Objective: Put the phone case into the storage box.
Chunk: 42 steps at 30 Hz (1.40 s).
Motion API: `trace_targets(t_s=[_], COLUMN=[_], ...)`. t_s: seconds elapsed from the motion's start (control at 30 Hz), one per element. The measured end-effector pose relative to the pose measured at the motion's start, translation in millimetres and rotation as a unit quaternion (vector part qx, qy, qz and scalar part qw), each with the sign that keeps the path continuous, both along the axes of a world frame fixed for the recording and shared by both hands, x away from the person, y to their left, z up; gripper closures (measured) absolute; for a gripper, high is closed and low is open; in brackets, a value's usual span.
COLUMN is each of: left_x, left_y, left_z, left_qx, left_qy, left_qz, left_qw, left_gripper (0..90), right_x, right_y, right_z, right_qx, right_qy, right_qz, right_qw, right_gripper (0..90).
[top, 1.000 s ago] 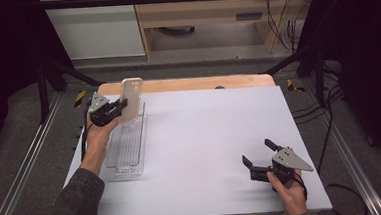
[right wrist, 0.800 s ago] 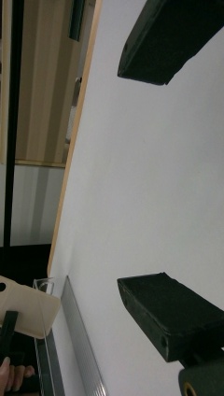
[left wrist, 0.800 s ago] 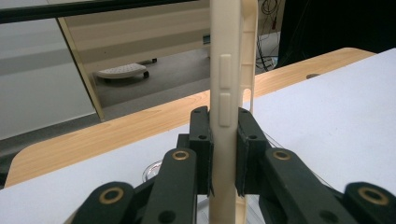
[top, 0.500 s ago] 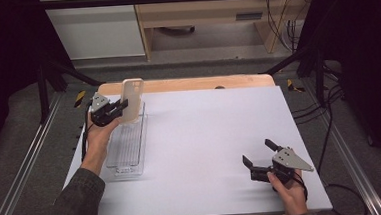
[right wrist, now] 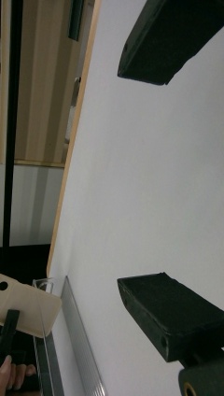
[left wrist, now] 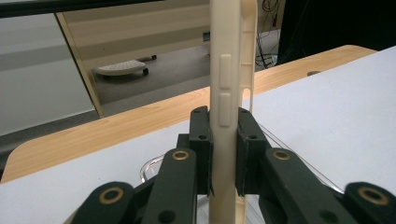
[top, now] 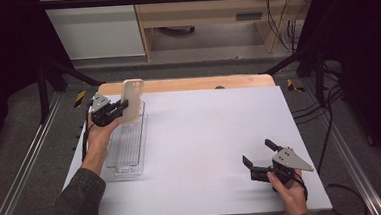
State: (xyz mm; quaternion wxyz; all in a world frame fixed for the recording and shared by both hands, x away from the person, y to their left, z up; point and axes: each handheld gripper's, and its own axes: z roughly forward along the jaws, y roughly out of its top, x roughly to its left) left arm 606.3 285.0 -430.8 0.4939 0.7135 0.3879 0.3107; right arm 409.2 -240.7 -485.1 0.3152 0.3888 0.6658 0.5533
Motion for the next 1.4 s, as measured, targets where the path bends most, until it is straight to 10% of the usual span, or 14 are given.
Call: trace_targets(t_s=[1.4], left_x=[-0.2], left_y=[-2.2], left_z=[-7.4], left_qx=[-0.002], left_qy=[0.01], left_qz=[0.001], left_qw=[1.0], left_gripper=[79.0], right_x=[0.3], right_y=[-1.1], right_z=[-0.8], right_qx=[-0.003], right_qy=[0.003], right_qz=[-0.002], right_qw=[1.0], right_gripper=[2.3])
